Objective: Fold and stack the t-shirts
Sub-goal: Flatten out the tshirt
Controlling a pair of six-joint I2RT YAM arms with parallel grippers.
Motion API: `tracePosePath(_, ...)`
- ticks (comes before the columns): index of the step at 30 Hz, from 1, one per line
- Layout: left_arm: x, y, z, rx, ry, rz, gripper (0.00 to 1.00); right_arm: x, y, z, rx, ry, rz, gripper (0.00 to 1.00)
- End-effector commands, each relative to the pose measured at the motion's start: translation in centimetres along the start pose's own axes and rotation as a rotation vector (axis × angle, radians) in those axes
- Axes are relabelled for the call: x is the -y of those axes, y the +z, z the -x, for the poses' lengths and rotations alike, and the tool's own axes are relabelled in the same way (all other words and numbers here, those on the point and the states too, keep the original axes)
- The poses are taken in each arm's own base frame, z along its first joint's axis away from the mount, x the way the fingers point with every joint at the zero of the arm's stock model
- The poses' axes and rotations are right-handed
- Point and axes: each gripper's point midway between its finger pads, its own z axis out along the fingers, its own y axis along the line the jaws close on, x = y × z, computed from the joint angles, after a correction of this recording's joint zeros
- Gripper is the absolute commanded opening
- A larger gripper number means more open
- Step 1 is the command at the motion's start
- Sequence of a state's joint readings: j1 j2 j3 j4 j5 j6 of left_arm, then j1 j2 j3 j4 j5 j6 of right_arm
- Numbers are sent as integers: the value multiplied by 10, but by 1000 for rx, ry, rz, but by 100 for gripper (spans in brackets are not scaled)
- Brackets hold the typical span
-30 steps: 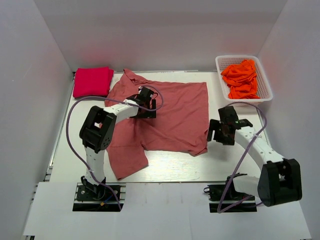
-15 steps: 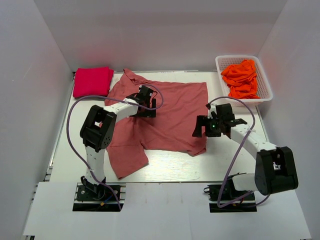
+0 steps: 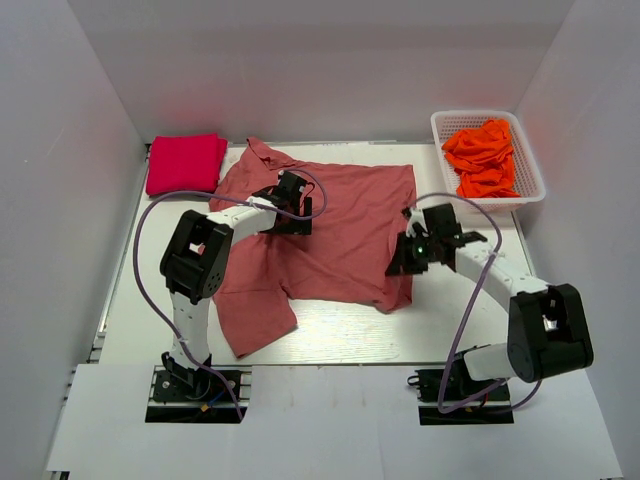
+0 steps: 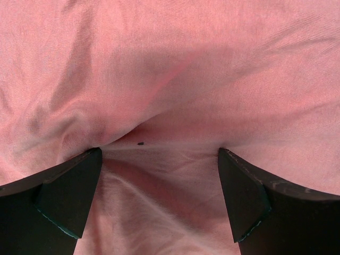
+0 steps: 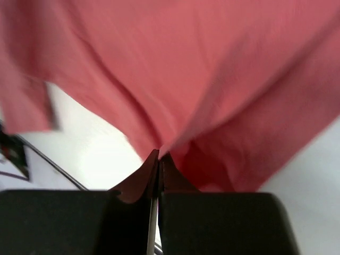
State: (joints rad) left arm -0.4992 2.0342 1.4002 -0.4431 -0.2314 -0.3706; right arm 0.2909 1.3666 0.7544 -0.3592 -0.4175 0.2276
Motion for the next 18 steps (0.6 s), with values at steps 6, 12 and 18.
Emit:
tracePosePath(6,-10,12,-33,-108,5,15,100,-48,7,89,46,2,102,0)
tracePosePath(12,-12,11,-34,-113,7,26,100,-41,31,84,-28,-45,117,66)
tracePosePath(18,-12,11,-34,-113,7,26,100,-10,28,82,10,-110,-37,90)
